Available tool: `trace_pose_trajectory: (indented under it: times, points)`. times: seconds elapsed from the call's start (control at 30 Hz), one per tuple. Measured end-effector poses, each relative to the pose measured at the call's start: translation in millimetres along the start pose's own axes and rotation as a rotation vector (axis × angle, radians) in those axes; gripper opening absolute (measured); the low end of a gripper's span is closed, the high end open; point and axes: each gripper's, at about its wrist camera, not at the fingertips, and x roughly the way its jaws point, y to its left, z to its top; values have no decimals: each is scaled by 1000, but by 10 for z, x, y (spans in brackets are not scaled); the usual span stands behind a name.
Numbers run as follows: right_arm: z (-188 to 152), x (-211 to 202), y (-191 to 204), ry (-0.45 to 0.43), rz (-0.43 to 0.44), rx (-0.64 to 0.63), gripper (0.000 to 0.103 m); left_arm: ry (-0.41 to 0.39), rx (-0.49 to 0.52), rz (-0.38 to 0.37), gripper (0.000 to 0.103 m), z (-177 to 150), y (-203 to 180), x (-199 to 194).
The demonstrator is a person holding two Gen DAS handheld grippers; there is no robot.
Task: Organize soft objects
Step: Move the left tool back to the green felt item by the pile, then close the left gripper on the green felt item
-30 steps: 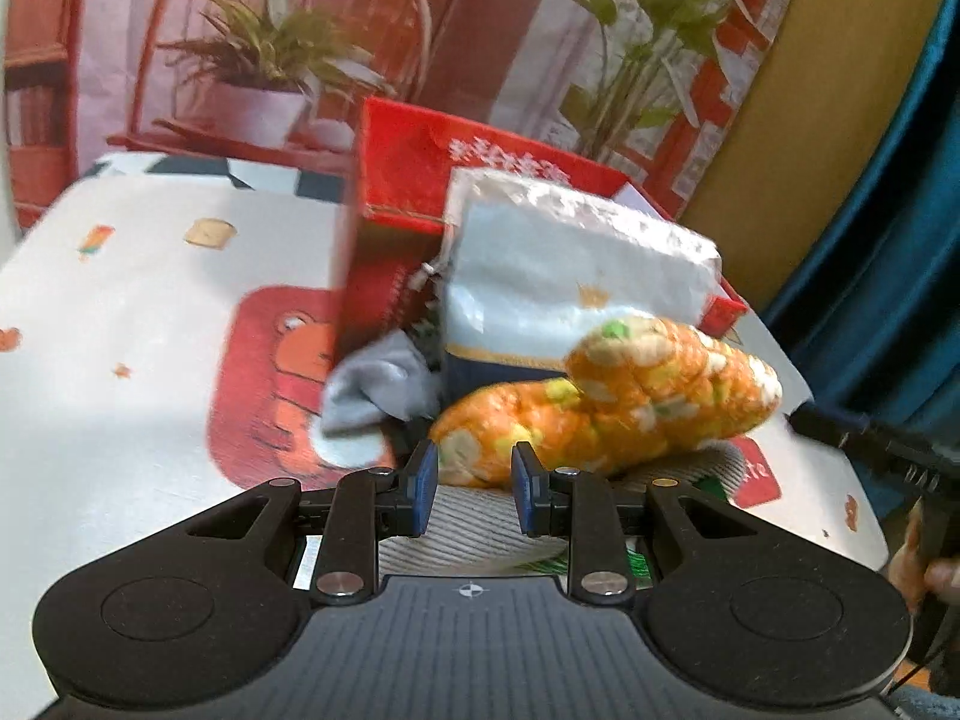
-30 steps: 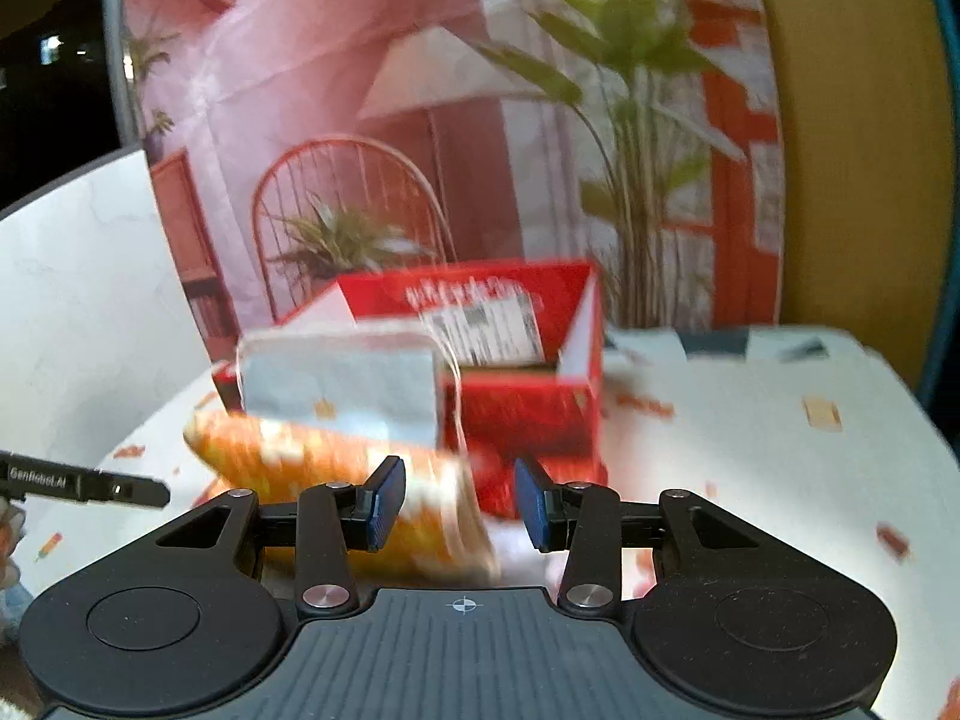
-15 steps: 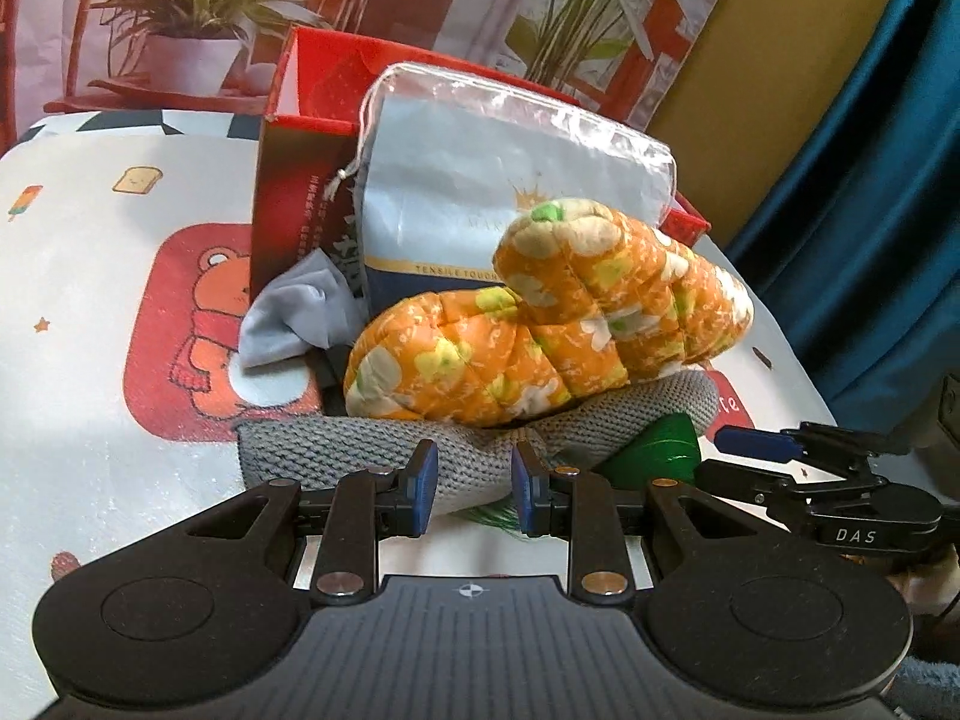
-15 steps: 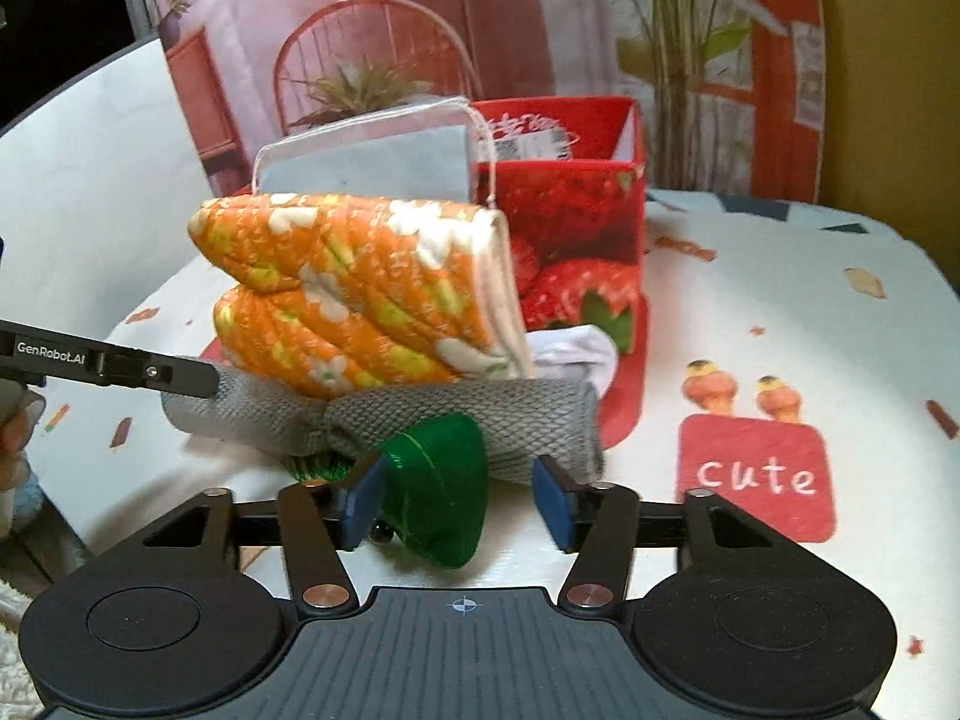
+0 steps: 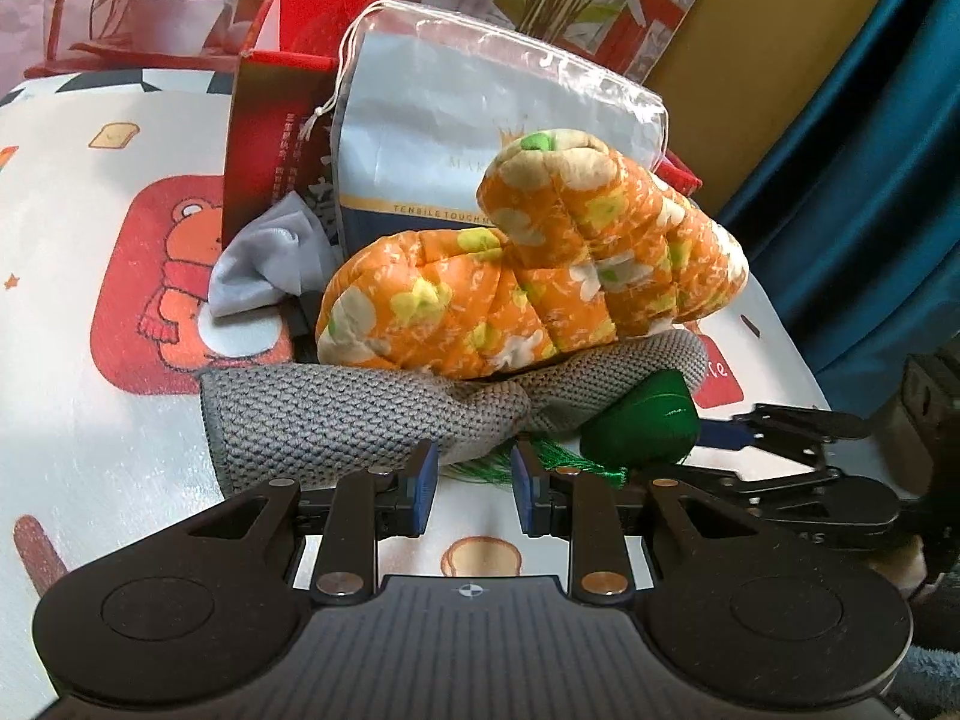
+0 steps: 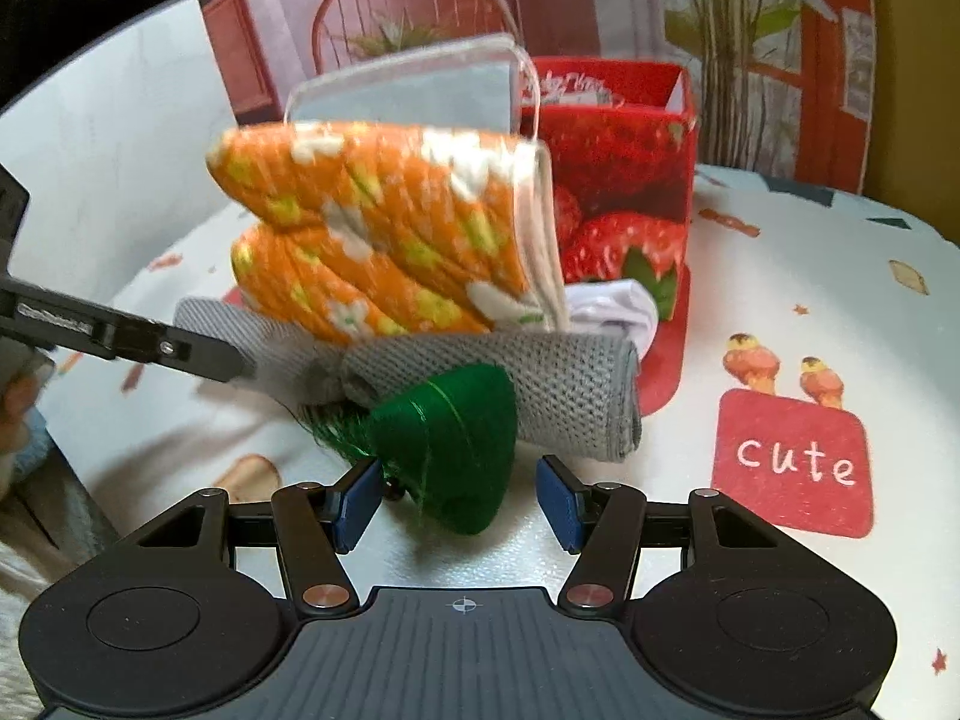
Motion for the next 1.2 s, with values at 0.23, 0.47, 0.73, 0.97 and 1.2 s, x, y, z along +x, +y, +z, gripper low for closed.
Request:
trace_pose_trajectory:
  times: [0.23,0.47,0.73,0.97,1.2]
  points:
    - [126,275,296,32,75,-103,46,-27,3,-14,43,14,-10,-62]
    - [250,465,605,57,139,-230,42,-27,31,-24,48,57,-82,-27]
    - [326,368,473,7,119,-181,41,24,41,-51,49,117,-165,181]
    - [329,363,537,-19,107,-217,42,41,35,-68,48,199,-191,372]
    - [384,404,651,-34,105,-171,40,7,95,-60,44,306,-340,325]
